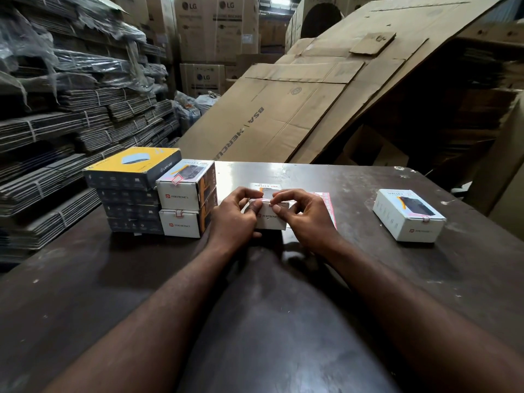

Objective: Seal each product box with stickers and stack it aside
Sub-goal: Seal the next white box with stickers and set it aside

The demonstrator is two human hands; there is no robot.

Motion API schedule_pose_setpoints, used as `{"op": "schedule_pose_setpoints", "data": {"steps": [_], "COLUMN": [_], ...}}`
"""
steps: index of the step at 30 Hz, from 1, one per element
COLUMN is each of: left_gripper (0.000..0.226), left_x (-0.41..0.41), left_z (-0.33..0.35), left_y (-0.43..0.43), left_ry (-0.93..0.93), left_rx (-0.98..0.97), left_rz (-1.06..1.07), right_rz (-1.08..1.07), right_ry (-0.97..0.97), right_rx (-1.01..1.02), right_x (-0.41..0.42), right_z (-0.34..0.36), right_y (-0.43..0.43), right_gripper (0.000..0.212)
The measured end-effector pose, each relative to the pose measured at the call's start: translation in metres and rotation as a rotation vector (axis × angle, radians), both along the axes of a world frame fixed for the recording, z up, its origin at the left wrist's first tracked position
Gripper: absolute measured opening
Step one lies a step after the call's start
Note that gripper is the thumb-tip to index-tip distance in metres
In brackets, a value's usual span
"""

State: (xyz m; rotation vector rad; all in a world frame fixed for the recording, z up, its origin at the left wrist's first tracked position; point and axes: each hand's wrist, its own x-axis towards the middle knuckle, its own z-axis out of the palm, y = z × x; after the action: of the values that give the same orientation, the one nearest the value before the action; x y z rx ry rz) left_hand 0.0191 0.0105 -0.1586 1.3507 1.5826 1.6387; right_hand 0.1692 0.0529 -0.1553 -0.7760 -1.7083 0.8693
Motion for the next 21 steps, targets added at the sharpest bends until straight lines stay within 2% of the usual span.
{"op": "schedule_pose_setpoints", "data": {"steps": [21], "left_gripper": [0.012], "left_x": [0.0015], "left_z": [0.001], "left_y": [-0.0024], "left_ry": [0.071], "left_rx": [0.025], "left_rz": [0.042], "right_rz": [0.02], "right_ry": [-0.017], "right_rx": [-0.026], "right_x": [0.0006], "right_z": [0.0005], "right_y": [-0.0001], "right_gripper": [0.024]}}
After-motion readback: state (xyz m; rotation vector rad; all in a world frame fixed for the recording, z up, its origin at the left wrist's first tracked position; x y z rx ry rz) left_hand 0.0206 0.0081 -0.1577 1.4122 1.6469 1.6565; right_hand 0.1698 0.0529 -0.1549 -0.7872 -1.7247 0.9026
